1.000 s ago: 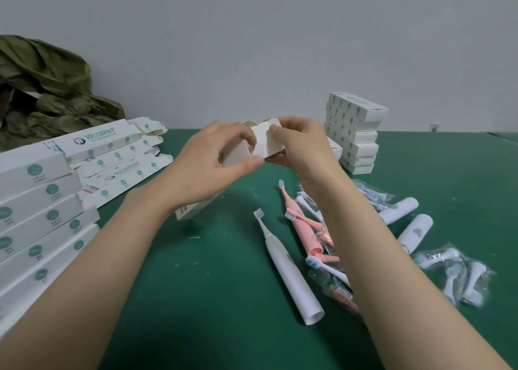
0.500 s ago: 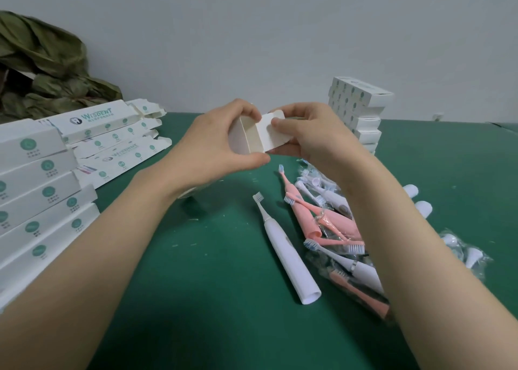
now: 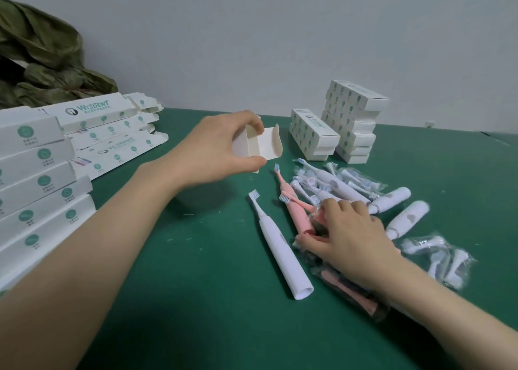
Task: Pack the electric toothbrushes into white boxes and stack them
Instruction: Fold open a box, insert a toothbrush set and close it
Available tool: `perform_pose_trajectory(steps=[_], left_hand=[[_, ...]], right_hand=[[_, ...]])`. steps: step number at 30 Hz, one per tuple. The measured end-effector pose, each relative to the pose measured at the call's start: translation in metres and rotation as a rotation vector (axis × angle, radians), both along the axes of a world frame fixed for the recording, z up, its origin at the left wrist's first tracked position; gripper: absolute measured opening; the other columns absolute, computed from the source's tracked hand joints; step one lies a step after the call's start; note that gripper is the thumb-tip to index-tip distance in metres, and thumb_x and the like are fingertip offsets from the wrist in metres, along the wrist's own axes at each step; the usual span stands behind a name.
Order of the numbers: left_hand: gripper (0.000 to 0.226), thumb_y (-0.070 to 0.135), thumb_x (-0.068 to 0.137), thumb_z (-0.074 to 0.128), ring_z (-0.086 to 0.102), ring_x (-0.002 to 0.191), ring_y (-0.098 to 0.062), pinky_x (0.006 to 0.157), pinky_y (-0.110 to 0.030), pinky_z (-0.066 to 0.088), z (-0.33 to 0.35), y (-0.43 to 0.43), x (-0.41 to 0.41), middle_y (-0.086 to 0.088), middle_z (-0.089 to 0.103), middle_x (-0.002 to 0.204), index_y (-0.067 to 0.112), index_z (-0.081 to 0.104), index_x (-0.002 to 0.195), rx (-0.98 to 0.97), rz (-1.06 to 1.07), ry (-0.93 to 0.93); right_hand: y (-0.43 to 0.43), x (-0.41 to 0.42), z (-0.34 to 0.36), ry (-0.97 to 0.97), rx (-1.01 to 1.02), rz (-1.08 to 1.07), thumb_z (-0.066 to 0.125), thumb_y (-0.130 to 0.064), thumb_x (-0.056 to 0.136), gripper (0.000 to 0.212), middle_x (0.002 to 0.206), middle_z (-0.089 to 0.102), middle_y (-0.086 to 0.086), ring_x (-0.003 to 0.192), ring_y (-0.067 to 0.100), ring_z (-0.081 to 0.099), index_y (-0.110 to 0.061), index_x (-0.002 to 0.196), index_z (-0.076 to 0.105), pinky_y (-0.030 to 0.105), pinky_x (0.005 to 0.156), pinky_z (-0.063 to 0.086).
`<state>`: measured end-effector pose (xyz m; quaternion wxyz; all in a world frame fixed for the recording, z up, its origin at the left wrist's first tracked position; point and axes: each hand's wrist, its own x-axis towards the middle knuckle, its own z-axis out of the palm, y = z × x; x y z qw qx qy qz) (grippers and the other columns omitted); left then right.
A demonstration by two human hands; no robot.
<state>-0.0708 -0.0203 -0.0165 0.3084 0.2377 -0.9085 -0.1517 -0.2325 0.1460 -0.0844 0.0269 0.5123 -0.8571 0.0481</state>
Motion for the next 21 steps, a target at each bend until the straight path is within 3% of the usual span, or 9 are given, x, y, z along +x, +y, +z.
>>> perform_pose_trajectory(steps=[3, 7, 15, 21], left_hand=[[0.034, 0.036, 0.073, 0.073, 0.046, 0.071, 0.003, 0.056, -0.010, 0.033, 0.001, -0.001, 0.002, 0.001, 0.058, 0.085, 0.039, 0.053, 0.099, 0.020, -0.007, 0.020], [0.033, 0.037, 0.072, 0.073, 0.043, 0.064, 0.002, 0.053, -0.011, 0.032, 0.001, -0.001, 0.004, 0.003, 0.053, 0.076, 0.039, 0.054, 0.099, 0.035, 0.003, 0.041], [0.032, 0.037, 0.072, 0.074, 0.043, 0.061, 0.002, 0.052, -0.011, 0.032, 0.000, 0.001, 0.000, 0.005, 0.052, 0.072, 0.041, 0.054, 0.097, 0.029, -0.013, 0.013], [0.032, 0.035, 0.074, 0.075, 0.045, 0.067, 0.001, 0.054, -0.010, 0.034, 0.002, -0.003, 0.006, 0.004, 0.056, 0.079, 0.040, 0.055, 0.098, 0.043, 0.008, 0.028]], right_hand=[[-0.007, 0.009, -0.010, 0.007, -0.028, -0.041, 0.041, -0.067, 0.081, 0.049, 0.108, 0.047, 0.000, 0.108, 0.024, 0.041, -0.021, 0.093, 0.032, 0.043, 0.088, 0.035], [-0.017, 0.013, -0.013, 0.029, -0.010, -0.069, 0.041, -0.070, 0.080, 0.054, 0.109, 0.048, 0.002, 0.107, 0.026, 0.043, -0.019, 0.093, 0.030, 0.046, 0.086, 0.034], [-0.044, 0.030, -0.011, -0.121, -0.178, 0.050, 0.055, -0.062, 0.077, 0.054, 0.111, 0.050, 0.006, 0.107, 0.029, 0.046, -0.015, 0.101, 0.045, 0.041, 0.085, 0.036], [-0.069, 0.045, -0.007, -0.106, -0.133, 0.158, 0.054, -0.063, 0.081, 0.060, 0.116, 0.051, 0.008, 0.109, 0.029, 0.047, -0.011, 0.109, 0.047, 0.040, 0.087, 0.037]])
